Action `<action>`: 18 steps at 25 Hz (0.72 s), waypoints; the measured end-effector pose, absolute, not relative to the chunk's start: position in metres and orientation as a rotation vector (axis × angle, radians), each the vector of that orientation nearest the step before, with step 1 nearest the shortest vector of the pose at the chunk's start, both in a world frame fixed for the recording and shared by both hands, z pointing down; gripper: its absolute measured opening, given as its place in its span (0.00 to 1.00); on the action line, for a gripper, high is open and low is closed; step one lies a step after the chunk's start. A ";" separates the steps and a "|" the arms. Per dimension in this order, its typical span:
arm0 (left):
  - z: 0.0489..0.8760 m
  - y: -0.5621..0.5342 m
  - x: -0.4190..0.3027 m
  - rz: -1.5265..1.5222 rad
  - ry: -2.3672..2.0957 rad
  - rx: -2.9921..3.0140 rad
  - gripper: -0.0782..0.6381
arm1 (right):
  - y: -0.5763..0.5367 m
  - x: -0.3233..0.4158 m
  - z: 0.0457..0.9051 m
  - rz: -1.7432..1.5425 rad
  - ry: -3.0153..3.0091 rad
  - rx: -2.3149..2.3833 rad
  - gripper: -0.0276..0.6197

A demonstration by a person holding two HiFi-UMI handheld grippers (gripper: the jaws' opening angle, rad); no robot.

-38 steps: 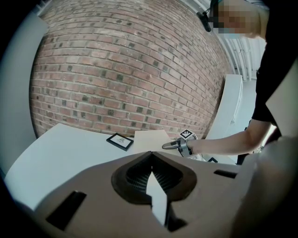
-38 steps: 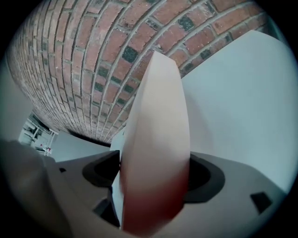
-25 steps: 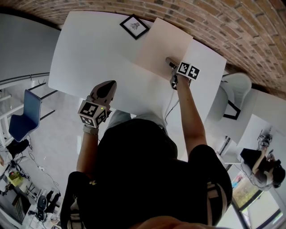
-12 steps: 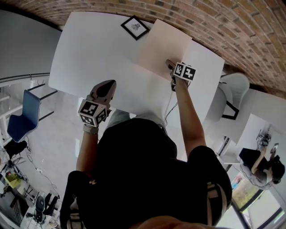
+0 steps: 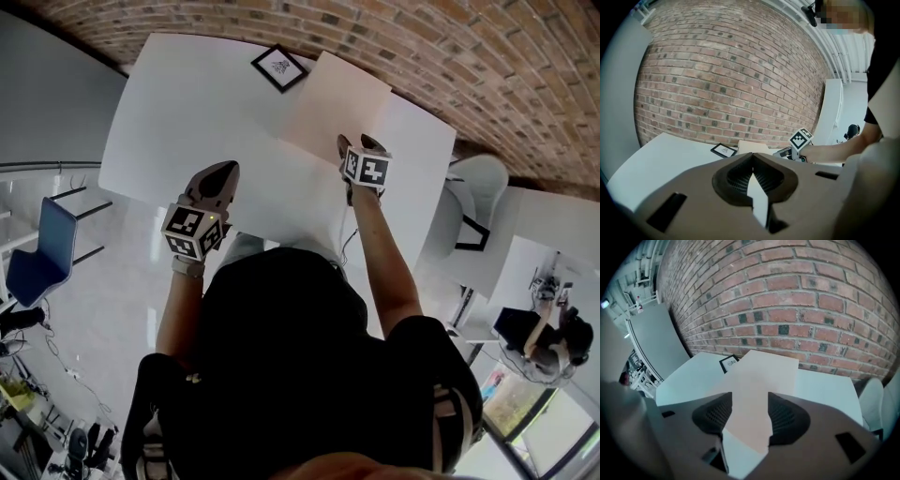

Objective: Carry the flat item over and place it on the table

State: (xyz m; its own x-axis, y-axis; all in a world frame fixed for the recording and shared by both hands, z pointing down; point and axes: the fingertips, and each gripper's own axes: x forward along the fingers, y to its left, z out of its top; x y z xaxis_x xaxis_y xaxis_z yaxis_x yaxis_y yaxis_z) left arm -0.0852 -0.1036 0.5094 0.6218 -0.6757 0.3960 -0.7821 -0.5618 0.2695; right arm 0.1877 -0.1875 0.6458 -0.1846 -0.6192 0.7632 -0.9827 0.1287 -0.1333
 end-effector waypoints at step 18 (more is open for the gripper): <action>0.448 -0.127 -0.082 0.207 -1.145 2.580 0.11 | -0.149 0.095 0.484 0.407 -2.311 1.513 0.06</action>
